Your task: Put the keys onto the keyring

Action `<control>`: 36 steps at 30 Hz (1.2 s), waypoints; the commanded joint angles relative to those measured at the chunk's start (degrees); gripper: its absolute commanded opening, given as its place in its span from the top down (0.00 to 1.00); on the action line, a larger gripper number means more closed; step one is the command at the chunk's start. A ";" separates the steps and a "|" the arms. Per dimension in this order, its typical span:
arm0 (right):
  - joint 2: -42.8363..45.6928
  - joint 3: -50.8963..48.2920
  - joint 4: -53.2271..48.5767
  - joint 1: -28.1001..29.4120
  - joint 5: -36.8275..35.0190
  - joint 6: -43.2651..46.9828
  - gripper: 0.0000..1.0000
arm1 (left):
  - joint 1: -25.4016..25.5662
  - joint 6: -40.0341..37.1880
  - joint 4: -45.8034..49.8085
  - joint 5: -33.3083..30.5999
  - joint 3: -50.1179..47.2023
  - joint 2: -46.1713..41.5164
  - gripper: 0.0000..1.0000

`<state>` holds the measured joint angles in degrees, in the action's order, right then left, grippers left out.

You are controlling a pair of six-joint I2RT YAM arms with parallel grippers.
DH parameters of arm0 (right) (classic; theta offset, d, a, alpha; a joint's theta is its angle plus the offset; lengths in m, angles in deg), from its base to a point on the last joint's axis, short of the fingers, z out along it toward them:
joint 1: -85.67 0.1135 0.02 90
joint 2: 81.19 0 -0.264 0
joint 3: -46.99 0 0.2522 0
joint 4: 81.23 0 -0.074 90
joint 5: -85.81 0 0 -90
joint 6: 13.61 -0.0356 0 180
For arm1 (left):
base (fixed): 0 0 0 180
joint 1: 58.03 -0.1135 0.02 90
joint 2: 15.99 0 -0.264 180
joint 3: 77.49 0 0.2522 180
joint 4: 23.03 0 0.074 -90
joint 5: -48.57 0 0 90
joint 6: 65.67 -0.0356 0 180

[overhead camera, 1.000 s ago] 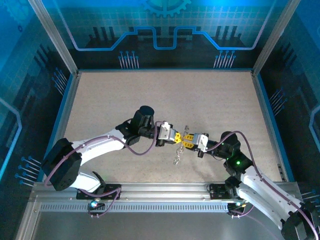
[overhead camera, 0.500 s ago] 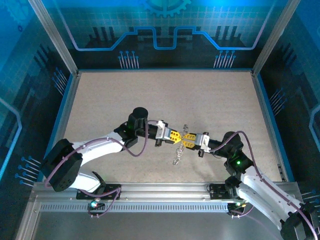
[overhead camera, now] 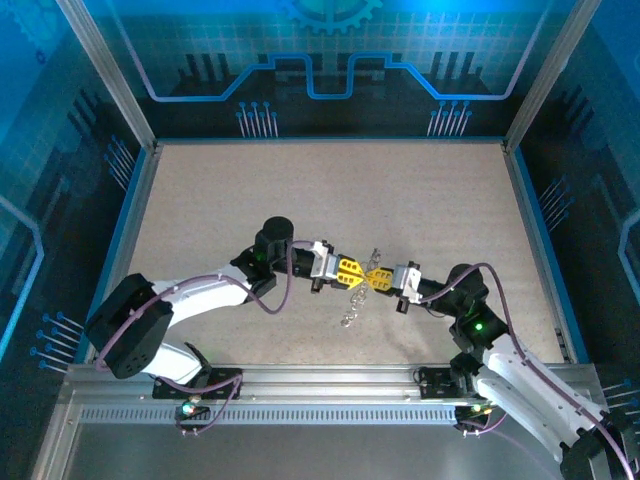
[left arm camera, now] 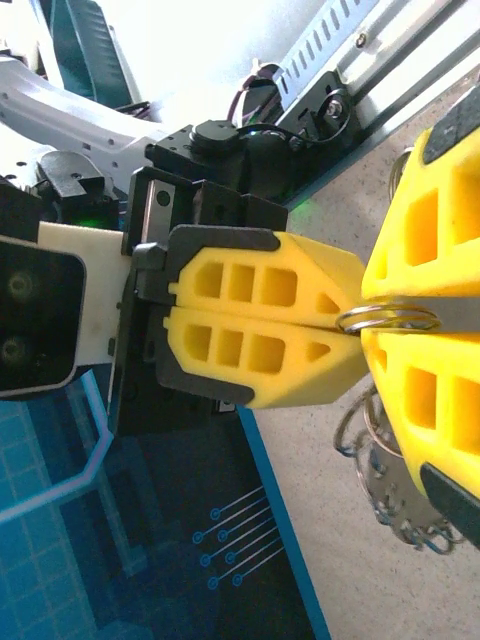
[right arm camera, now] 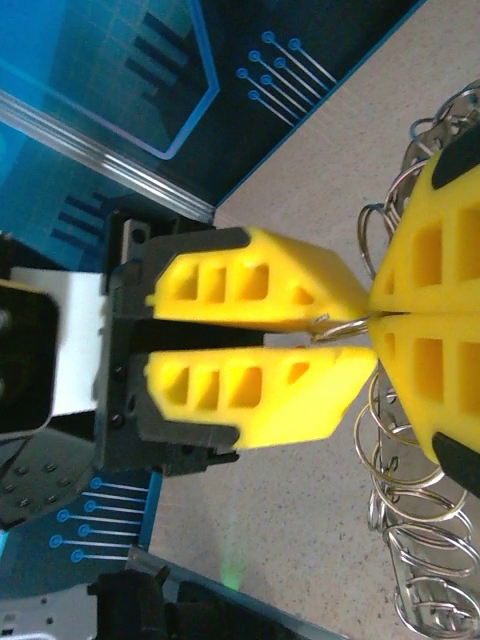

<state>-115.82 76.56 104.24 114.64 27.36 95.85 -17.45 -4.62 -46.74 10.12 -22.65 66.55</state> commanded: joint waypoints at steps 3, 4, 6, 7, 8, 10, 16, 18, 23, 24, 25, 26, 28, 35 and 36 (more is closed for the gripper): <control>-0.17 0.44 -2.04 0.45 -4.35 0.74 1.00 | 0.83 -9.91 13.25 -1.53 0.97 -2.80 0.86; -0.42 0.41 -2.07 0.52 -4.32 0.96 1.00 | 0.85 -10.29 13.84 -1.78 1.15 -2.77 0.86; -1.00 0.69 -2.17 0.55 -3.98 1.49 1.00 | 0.84 -10.78 14.56 -2.10 1.52 -2.65 0.87; -1.24 0.87 -2.28 0.56 -3.60 1.46 1.00 | 0.83 -10.84 14.53 -2.52 1.60 -2.49 0.88; -1.31 1.01 -2.34 0.58 -3.37 1.50 1.00 | 0.87 -10.87 14.53 -2.94 1.80 -2.30 0.89; -1.15 0.93 -2.11 0.90 -3.13 1.45 1.00 | 0.89 -10.97 14.45 -3.84 2.04 -1.75 0.89; -1.14 0.71 -1.91 1.17 -2.02 1.52 1.00 | 0.83 -9.79 12.89 -6.79 2.20 -0.94 0.83; -1.35 0.53 -1.82 1.34 -1.87 1.69 1.00 | 0.91 -9.52 12.58 -7.15 2.21 -0.90 0.83; -2.37 1.05 -1.66 1.44 -0.80 1.94 1.00 | 1.00 -9.24 12.18 -9.12 2.04 -1.20 0.94; -2.46 1.06 -1.65 1.46 -0.71 2.04 1.00 | 1.01 -9.22 12.21 -9.33 1.99 -1.37 0.99; -2.54 1.03 -1.65 1.53 -0.46 2.15 1.00 | 1.02 -9.21 12.20 -9.57 1.95 -1.58 1.00; -2.46 1.04 -1.73 1.42 -0.04 2.23 1.00 | 1.01 -9.21 12.33 -9.65 1.87 -1.82 1.00; -2.24 0.98 -1.57 1.43 0.59 2.10 0.98 | 0.94 -9.22 12.17 -9.49 1.51 -2.29 1.00; -1.23 0.11 -1.29 1.26 1.05 1.81 0.80 | -0.09 -5.20 4.25 -3.50 -1.08 -3.79 1.00; -1.31 0.14 -1.23 1.21 1.23 1.81 0.80 | -0.19 -5.00 3.88 -2.57 -1.19 -3.96 1.00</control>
<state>-117.65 76.56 101.53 115.38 26.81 97.62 -17.17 -11.51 -37.27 2.84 -22.96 64.72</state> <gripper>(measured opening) 0.202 0.062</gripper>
